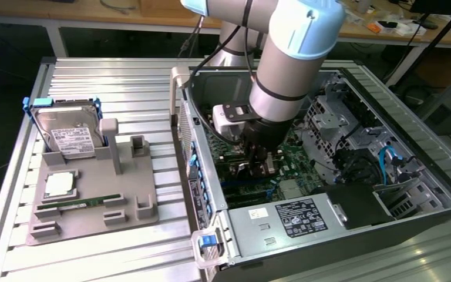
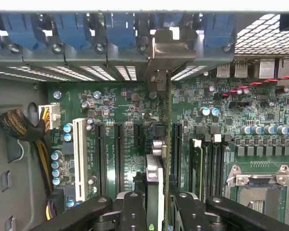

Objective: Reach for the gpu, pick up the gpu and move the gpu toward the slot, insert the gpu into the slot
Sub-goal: 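Insert the gpu into the slot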

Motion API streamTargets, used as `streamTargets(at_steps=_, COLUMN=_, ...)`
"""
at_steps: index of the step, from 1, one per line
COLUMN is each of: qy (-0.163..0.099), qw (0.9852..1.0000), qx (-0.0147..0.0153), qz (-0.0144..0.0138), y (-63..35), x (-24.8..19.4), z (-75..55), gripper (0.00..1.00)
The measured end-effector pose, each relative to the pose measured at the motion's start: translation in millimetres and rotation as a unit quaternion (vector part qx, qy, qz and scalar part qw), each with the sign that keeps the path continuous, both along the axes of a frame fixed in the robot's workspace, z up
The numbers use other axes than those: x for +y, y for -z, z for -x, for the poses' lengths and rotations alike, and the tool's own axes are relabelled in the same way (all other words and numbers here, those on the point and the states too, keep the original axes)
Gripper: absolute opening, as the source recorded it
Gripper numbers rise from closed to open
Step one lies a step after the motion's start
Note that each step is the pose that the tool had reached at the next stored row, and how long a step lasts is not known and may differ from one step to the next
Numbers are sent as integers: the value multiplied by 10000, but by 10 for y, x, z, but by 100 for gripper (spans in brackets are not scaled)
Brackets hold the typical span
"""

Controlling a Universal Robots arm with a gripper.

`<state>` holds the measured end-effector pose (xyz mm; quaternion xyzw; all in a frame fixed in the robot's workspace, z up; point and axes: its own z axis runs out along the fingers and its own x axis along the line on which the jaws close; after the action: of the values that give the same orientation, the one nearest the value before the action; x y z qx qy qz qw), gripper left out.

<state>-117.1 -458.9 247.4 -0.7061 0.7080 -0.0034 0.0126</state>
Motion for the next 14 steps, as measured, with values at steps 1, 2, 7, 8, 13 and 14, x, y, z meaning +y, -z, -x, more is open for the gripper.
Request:
streamTargets(at_steps=1, qy=0, qw=10000, qx=1, qz=1, y=4, x=0, z=0, gripper=27)
streamTargets(at_steps=2, qy=0, qw=10000, qx=-3, qz=-5, y=13, x=2, z=0, gripper=27)
streamTargets(at_steps=7, qy=0, qw=10000, qx=0, qz=1, y=25, x=0, z=1, gripper=27)
streamTargets(at_steps=8, qy=0, qw=10000, qx=0, qz=1, y=25, x=0, z=2, gripper=27)
streamTargets(at_steps=13, qy=0, qw=10000, qx=0, qz=0, y=26, x=0, z=2, gripper=27)
streamTargets(at_steps=14, qy=0, qw=10000, qx=0, qz=0, y=25, x=0, z=2, gripper=27)
